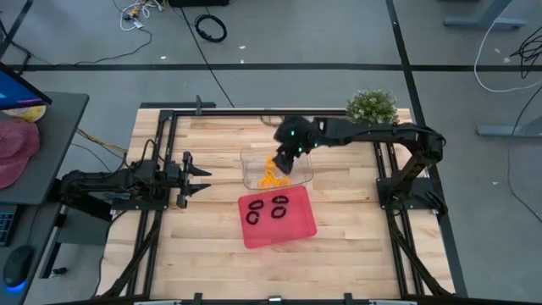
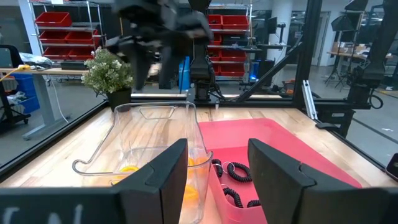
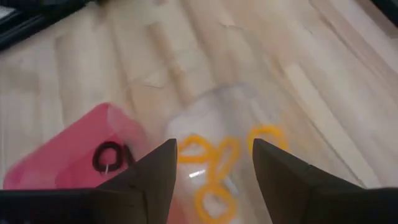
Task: Sort spring keychains
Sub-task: Return to Home Position
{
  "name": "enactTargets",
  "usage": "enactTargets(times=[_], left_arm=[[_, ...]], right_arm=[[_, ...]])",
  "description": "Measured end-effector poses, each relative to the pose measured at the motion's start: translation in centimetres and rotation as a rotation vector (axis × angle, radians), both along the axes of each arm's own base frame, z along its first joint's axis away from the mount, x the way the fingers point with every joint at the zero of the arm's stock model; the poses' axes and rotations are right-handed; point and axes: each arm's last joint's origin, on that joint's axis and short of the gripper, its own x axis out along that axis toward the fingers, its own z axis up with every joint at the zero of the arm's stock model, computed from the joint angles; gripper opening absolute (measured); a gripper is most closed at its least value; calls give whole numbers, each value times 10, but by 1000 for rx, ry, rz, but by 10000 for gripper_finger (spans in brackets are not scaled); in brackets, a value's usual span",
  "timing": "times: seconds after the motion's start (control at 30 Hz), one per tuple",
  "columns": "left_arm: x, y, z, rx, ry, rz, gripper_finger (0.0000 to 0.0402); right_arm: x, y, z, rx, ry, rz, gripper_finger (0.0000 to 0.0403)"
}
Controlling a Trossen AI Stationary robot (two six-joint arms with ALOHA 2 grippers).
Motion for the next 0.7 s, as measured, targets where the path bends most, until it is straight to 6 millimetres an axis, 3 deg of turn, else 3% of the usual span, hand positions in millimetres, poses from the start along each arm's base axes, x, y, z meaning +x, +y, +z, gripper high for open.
enactTargets(times=[0.17, 0.3, 0.53, 0.7], left_arm=[[0, 0, 0, 0, 0, 0, 172], [0, 0, 0, 0, 0, 0, 172], [0, 0, 0, 0, 0, 0, 172], [0, 0, 0, 0, 1, 0, 172]], right_arm=[[5, 24, -13, -93, -114, 145, 210], [-13, 28, 9, -127, -213, 165, 210], [-71, 50, 41, -229, -513, 227, 210], [-118, 60, 45, -276, -706, 229, 210]])
